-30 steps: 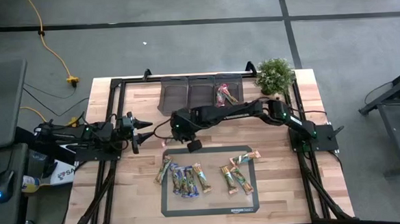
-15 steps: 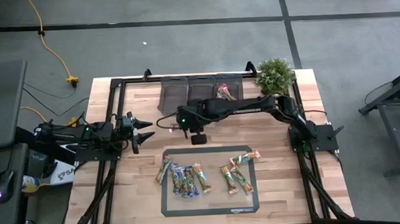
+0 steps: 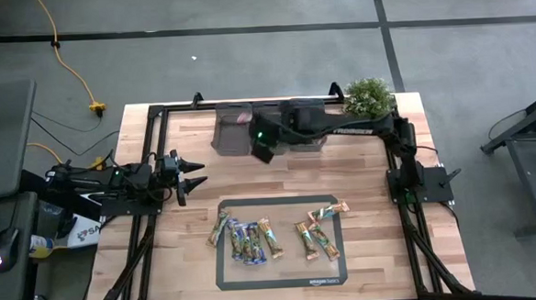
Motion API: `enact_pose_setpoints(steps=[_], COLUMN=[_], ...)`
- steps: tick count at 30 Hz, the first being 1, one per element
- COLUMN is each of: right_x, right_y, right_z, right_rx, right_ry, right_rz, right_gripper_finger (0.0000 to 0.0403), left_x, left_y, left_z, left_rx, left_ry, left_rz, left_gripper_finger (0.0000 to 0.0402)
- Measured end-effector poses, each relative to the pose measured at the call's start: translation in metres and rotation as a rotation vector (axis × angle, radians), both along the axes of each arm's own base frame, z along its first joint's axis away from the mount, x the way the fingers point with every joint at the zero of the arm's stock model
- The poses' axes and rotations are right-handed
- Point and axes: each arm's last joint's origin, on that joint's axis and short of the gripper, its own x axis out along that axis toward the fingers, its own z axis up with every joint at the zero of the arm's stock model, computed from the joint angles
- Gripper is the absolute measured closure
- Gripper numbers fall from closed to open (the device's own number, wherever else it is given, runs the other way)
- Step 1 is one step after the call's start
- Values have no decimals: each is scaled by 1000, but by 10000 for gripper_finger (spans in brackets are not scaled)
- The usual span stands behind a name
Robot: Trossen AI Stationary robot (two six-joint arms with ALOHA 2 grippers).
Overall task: Pick and place Granola Bars by type
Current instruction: Put the red granola bar into the right black bin
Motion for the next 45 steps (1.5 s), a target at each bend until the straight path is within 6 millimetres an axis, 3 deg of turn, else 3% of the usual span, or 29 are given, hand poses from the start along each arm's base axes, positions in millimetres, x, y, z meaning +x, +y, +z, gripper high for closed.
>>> enact_pose_setpoints(steps=[6, 11, 19, 28, 32, 39, 45], right_x=[-26, -43, -64, -73, -73, -80, -83], right_y=[-28, -47, -69, -85, -87, -92, -99], right_z=[15, 11, 5, 4, -16, -78, -108], right_rx=[65, 144, 215, 258, 275, 373, 407], right_ry=[-87, -52, 41, 48, 84, 152, 98], right_rz=[-318, -500, -681, -739, -760, -790, -794], right_gripper_finger=[325, 325, 325, 325, 325, 325, 325], left_x=[0, 0, 0, 0, 0, 0, 0], left_y=[0, 0, 0, 0, 0, 0, 0], left_z=[0, 0, 0, 0, 0, 0, 0], left_rx=[0, 0, 0, 0, 0, 0, 0], left_ry=[0, 1, 1, 0, 0, 0, 0], left_rz=[0, 0, 0, 0, 0, 0, 0], left_gripper_finger=[190, 190, 190, 190, 190, 190, 190])
